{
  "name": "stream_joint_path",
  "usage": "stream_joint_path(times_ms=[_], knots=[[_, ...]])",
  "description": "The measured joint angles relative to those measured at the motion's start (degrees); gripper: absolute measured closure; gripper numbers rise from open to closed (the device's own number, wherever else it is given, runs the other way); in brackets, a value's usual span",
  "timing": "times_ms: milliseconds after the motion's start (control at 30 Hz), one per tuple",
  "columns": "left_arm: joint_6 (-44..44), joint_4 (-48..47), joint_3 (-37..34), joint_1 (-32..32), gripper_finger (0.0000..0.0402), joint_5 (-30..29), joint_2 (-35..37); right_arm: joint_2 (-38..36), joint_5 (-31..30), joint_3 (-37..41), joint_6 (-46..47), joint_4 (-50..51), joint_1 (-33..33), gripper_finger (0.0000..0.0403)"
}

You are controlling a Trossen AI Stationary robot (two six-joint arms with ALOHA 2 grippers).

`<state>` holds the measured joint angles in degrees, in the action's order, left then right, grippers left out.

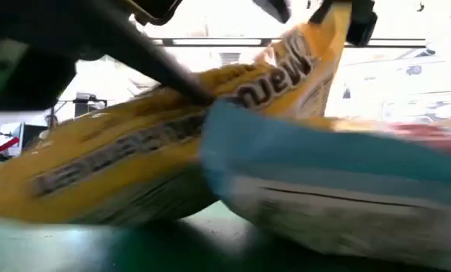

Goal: Sort Maruchan noodles
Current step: Put the bottom right yellow noodle pack into the bottom transparent bin

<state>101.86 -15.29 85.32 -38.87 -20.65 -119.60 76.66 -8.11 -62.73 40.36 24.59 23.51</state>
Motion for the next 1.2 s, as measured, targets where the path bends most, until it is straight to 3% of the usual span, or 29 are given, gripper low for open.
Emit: stream_joint_path(times_ms=[300,600,867,1067,1200], knots=[[0.6,-11.7,0.0,5.7,0.0271,-0.9,0.0,8.9,0.5,-1.8,-6.4,0.0,-3.5,0.0286],[-6.4,-17.9,0.1,8.8,0.0271,-5.6,4.6,16.0,-0.3,-5.8,-11.9,0.3,-4.8,0.0286],[8.8,-35.2,0.0,3.5,0.0271,-13.0,11.0,16.4,1.1,-8.5,-12.3,5.9,-4.8,0.0286],[15.1,-36.4,-0.5,0.7,0.0271,-13.3,11.0,13.0,-2.1,-9.2,-13.3,7.9,-4.8,0.0286],[20.6,-37.2,-2.7,-0.5,0.0271,-13.3,10.8,13.1,-5.6,-8.9,-17.8,-0.8,-5.4,0.0286]])
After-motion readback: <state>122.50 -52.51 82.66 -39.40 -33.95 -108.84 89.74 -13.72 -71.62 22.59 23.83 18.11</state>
